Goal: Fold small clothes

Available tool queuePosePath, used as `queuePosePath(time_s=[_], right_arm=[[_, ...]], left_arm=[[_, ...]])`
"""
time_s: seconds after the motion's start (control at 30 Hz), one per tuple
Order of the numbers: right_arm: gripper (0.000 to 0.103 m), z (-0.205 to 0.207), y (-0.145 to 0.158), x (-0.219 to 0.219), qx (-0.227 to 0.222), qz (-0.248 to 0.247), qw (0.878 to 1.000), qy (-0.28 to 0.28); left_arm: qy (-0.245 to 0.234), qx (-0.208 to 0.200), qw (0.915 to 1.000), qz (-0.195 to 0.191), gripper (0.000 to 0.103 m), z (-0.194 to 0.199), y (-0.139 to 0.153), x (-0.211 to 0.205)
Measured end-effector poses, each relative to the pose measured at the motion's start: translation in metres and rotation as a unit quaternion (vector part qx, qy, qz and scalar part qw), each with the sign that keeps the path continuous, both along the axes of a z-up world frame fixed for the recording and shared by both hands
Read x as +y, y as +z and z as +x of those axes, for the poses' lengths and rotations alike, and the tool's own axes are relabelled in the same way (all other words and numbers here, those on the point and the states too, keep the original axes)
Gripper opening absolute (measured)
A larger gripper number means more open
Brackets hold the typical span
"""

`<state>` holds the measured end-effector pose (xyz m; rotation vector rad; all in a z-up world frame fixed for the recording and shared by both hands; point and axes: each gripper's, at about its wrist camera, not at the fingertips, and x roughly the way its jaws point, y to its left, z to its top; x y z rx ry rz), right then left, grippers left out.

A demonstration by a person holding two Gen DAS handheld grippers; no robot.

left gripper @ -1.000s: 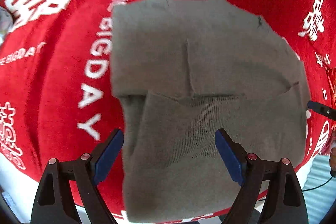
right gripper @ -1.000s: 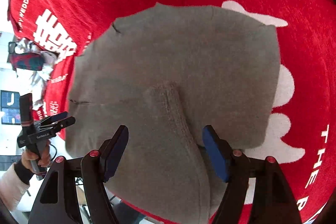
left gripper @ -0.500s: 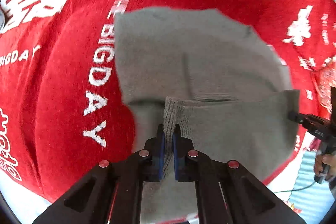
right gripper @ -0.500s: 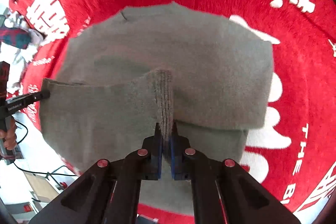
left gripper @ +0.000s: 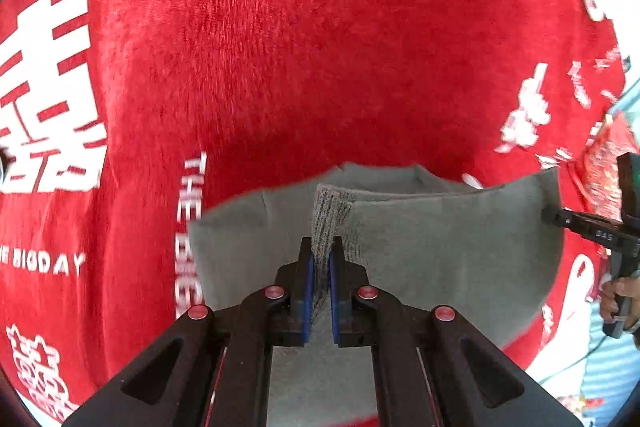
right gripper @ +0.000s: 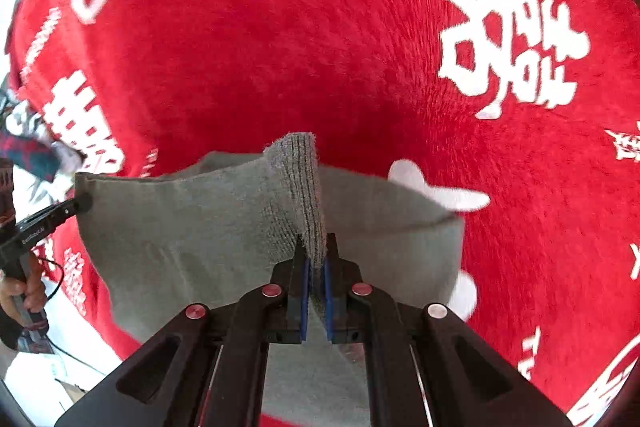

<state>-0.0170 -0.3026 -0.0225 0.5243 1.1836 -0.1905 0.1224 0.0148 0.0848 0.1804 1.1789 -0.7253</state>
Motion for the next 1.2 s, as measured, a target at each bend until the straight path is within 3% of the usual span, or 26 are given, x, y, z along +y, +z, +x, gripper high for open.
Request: queuePosePath(time_s=[0.2,0.33,0.4,0.43,0.47,0.53,0.57,0.73,0.83,1.0,1.1,1.17,1.2], right_arm=[[0.007,0.023,-0.082,-0.016,0.059,0.043,0.997,-0.019],[0.006,0.017,-0.086,-0.029,0.048,0.068,0.995,-0.059],[0.02,0.013,-0.081,-0.034,0.066,0.024,0.994,-0.084],[0.032,0.012,-0.079,-0.036,0.07,0.012,0.993,-0.091],[0.035,0.009,-0.076,-0.039,0.077,-0.003,0.992,-0.101],[0.035,0.004,-0.07,-0.042,0.083,-0.012,0.99,-0.112],[0.036,-0.003,-0.065,-0.044,0.08,-0.007,0.99,-0.117],[0.048,-0.057,-0.042,-0.029,0.055,0.057,0.988,-0.135],[0.05,-0.111,-0.041,-0.009,0.06,0.12,0.977,-0.163],[0.051,-0.202,-0.051,0.021,0.057,0.215,0.938,-0.267],[0.051,-0.22,-0.07,0.033,0.05,0.247,0.917,-0.309],[0.052,-0.212,-0.08,0.033,0.032,0.261,0.908,-0.328],[0.048,-0.206,-0.083,0.032,0.024,0.264,0.905,-0.333]], left_arm=[[0.022,0.018,0.9964,0.08,0.008,0.035,-0.093,-0.038],[0.036,0.026,0.9927,0.112,0.008,0.041,-0.13,-0.044],[0.045,0.02,0.9922,0.115,0.009,0.044,-0.131,-0.042],[0.049,0.021,0.9915,0.118,0.016,0.046,-0.131,-0.041],[0.056,0.018,0.9901,0.128,0.039,0.049,-0.13,-0.04],[0.085,-0.005,0.9837,0.158,0.061,0.054,-0.123,-0.031],[0.09,-0.008,0.9834,0.157,0.061,0.056,-0.119,-0.026],[0.087,0.069,0.9881,0.107,0.067,0.046,-0.099,0.014],[0.086,0.113,0.9847,0.101,0.067,0.022,-0.098,0.039],[0.098,0.167,0.9748,0.11,0.067,-0.03,-0.111,0.08],[0.113,0.198,0.9677,0.107,0.067,-0.052,-0.125,0.096],[0.118,0.205,0.9664,0.1,0.067,-0.059,-0.131,0.099],[0.122,0.201,0.9672,0.097,0.067,-0.061,-0.133,0.099]])
